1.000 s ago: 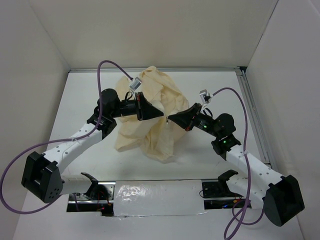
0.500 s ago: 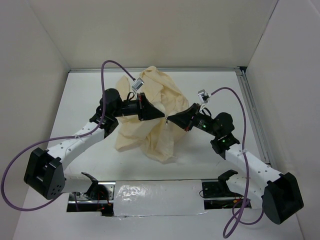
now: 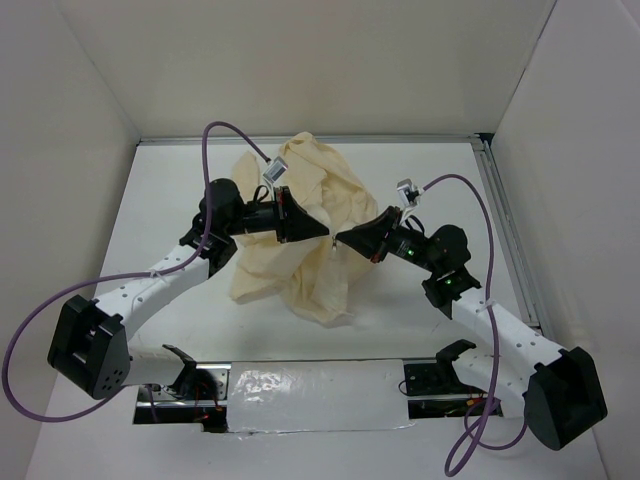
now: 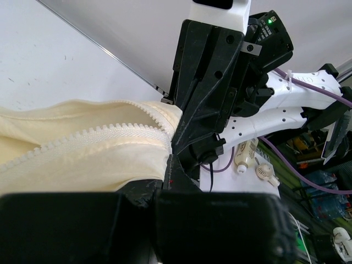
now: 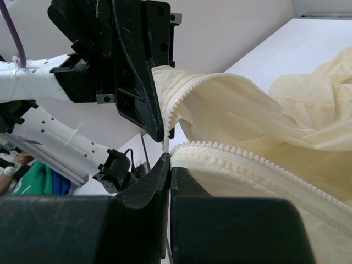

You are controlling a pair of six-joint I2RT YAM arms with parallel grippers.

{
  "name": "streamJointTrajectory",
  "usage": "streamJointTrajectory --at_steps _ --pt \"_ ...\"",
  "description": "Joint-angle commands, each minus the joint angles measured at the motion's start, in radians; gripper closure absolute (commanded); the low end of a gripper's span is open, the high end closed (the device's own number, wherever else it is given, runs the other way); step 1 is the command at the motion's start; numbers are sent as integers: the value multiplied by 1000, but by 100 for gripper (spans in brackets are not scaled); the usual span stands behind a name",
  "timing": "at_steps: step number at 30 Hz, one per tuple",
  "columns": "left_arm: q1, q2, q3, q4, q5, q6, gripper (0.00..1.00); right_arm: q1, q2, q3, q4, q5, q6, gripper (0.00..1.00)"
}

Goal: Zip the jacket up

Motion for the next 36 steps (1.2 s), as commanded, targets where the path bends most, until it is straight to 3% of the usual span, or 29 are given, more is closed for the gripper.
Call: streamJointTrajectory --at_steps 1,36 --pt "2 -22 -3 80 4 -7 100 -6 -23 37 44 -34 -13 100" --pt "5 1 -12 143 68 -37 100 -18 15 51 81 -66 23 100"
